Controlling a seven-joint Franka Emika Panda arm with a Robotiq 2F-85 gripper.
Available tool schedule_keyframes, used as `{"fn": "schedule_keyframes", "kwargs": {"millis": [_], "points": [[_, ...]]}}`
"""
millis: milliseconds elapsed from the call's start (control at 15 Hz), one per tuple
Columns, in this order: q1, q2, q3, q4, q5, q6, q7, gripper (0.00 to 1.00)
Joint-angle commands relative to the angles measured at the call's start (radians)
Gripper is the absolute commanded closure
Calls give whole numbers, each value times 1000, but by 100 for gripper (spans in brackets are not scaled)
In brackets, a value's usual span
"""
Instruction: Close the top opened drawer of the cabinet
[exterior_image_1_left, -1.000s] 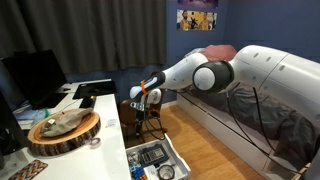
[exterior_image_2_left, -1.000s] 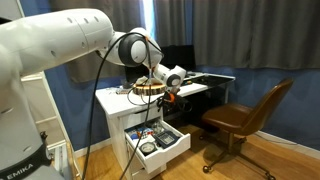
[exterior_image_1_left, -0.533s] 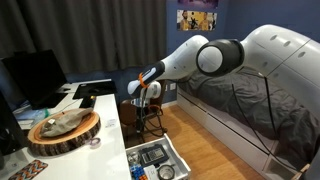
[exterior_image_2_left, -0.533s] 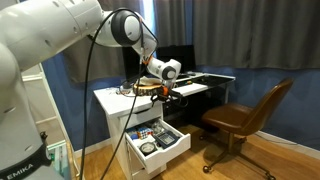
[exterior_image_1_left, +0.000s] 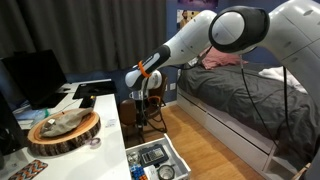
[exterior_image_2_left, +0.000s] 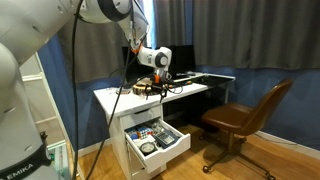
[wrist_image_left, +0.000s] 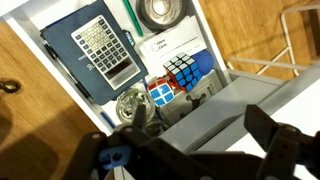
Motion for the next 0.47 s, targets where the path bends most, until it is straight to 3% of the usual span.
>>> {"fn": "schedule_keyframes", "kwargs": {"millis": [0,133,200,400], "points": [[-29,-144,36,-162,-56,21,51,0],[-33,-200,42,-229,-94,72,20,0],[-38,-107,53,-107,-71,10,35,0],[-44,-121,61,-119,-73,13,34,0]]}}
